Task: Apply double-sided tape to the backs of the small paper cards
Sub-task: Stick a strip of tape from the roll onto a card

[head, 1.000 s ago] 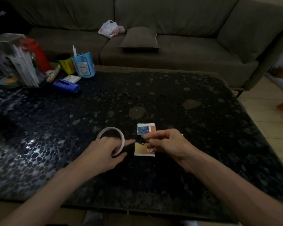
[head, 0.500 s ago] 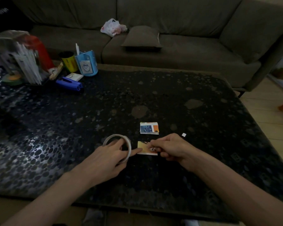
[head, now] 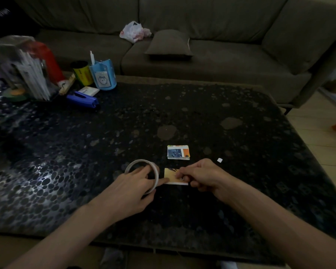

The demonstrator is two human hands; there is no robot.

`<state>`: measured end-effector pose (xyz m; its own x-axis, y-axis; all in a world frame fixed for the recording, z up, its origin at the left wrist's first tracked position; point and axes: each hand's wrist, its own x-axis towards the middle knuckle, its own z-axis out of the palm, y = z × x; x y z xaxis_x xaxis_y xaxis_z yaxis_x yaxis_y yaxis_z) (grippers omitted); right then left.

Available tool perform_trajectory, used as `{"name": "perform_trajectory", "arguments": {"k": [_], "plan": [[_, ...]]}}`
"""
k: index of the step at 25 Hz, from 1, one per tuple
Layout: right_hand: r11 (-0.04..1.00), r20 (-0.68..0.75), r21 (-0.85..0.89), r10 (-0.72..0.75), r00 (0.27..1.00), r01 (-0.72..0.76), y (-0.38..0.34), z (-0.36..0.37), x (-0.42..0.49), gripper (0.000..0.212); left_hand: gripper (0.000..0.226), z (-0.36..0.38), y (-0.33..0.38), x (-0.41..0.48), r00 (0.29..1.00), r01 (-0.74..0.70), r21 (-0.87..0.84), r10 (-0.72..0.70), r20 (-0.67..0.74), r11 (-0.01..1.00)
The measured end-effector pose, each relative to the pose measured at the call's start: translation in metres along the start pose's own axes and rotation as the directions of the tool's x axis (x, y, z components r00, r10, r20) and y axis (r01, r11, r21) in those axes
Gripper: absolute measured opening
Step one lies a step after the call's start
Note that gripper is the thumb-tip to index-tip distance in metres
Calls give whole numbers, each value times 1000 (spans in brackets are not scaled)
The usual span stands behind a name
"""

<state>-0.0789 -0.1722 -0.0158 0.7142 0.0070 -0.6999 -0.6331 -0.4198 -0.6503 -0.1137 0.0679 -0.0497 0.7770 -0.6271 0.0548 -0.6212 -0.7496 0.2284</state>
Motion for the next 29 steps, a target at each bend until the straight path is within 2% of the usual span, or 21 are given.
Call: {"name": "perform_trajectory", "arguments": {"k": [11,17,24,29], "plan": [[971,82,218,77,994,-94,0,-2,0,21,53,-3,6,3,999,-45,9,45,-9,999],[960,115,252,100,988,-126,0,-3,3,23,57,0,10,5,1000,-8,-14,8,-16,1000],[956,123,269,89,988,-120,4,-4,5,23,46,-1,13,9,997,-4,55,0,72,998],[956,122,270,83,989,-114,6,-4,9,22,46,-1,14,10,997,-5,49,1,73,999]]}}
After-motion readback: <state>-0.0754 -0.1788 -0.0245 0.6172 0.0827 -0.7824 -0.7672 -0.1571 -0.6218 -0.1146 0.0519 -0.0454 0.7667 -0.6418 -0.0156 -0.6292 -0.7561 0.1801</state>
